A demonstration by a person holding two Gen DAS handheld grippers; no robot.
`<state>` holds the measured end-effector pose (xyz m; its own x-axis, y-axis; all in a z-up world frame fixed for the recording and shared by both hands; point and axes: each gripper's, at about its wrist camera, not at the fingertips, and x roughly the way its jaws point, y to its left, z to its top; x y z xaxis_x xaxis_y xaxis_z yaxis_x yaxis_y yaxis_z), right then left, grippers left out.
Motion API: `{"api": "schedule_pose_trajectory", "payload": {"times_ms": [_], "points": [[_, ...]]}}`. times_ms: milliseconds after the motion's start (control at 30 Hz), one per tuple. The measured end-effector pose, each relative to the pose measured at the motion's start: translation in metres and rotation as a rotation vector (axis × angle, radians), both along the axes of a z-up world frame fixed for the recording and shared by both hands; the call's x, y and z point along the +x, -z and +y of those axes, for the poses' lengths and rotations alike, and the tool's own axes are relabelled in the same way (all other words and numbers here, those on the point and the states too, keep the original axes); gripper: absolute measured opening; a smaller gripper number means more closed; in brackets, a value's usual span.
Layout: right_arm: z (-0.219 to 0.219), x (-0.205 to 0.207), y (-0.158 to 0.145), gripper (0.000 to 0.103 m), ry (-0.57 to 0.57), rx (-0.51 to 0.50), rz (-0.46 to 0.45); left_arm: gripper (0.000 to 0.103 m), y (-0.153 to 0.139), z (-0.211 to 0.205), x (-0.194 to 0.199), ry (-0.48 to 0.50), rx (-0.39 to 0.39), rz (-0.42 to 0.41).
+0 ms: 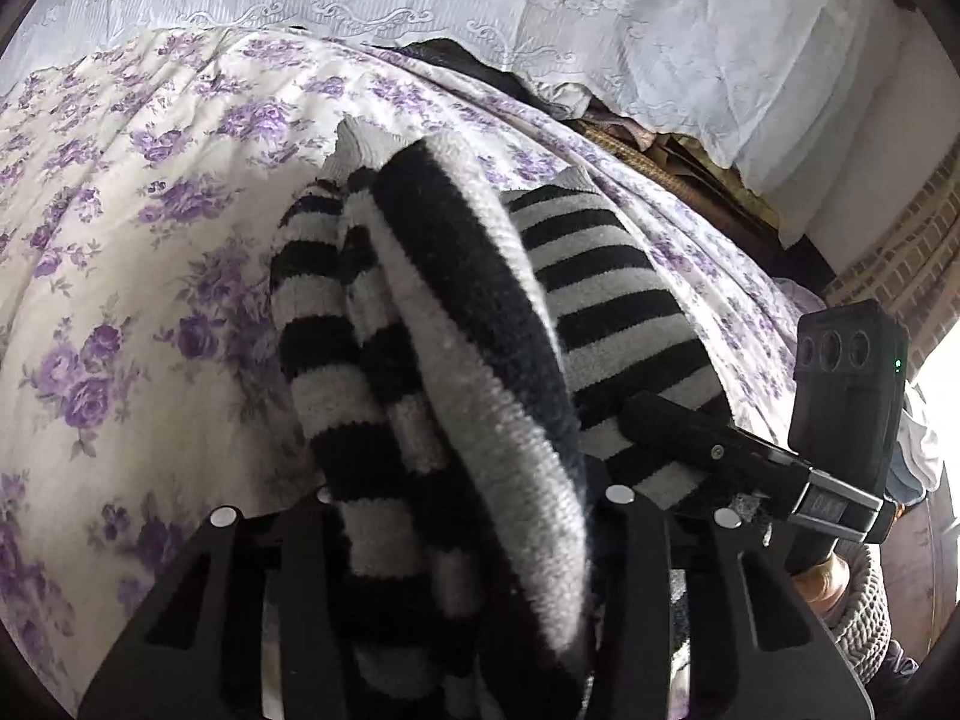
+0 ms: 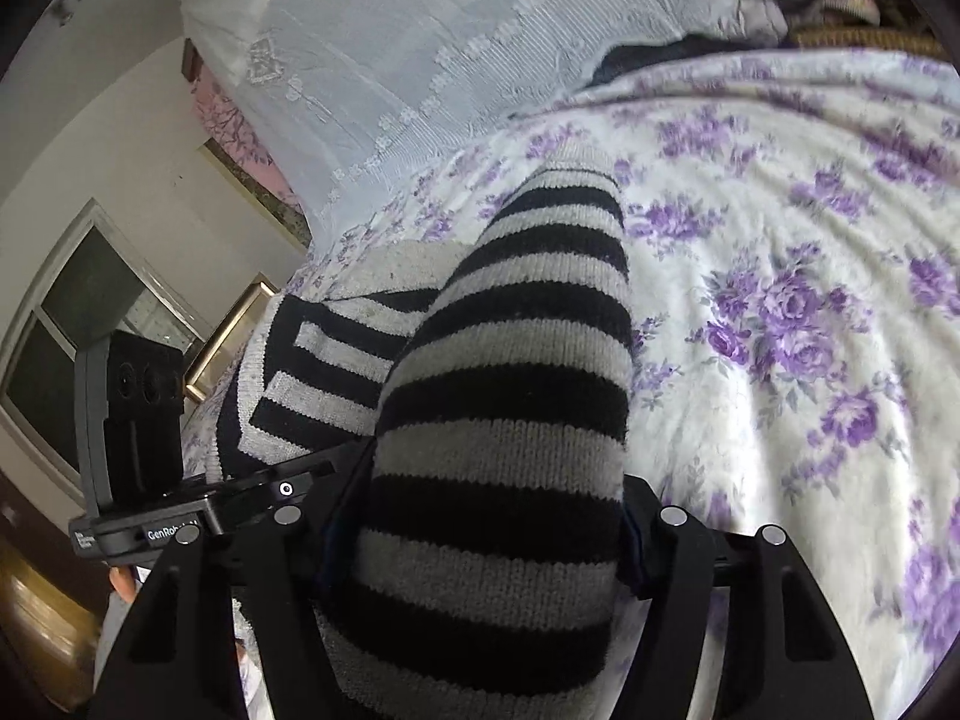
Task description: Fold small clothes
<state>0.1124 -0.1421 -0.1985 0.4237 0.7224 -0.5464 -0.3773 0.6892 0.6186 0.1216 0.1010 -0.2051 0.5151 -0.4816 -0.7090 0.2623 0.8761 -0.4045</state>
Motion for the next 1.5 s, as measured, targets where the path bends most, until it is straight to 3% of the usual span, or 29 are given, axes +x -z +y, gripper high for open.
{"api": "schedule_pose_trajectory", "payload": {"times_ms": [267,700,1167,1500], "points": [[0.004,-0.042,-0.023,0.067,0.003,0.006,-0.056,0.039,-0.022,0.010,-0.048,-0.010,0.008,-0.052],[0.085,-0.108,-0.057,0.067,-0.206,0.008,-0.121,0.039,-0.051,0.091,-0.152,-0.213,0.041,-0.090],[0.243,-0.170,-0.099,0.067,-0.527,0.040,-0.163,0.039,-0.077,0.228,-0.263,-0.523,0.084,-0.126],[0.359,-0.200,-0.114,0.067,-0.704,0.060,-0.159,0.039,-0.078,0.323,-0.314,-0.733,0.077,-0.126]]}}
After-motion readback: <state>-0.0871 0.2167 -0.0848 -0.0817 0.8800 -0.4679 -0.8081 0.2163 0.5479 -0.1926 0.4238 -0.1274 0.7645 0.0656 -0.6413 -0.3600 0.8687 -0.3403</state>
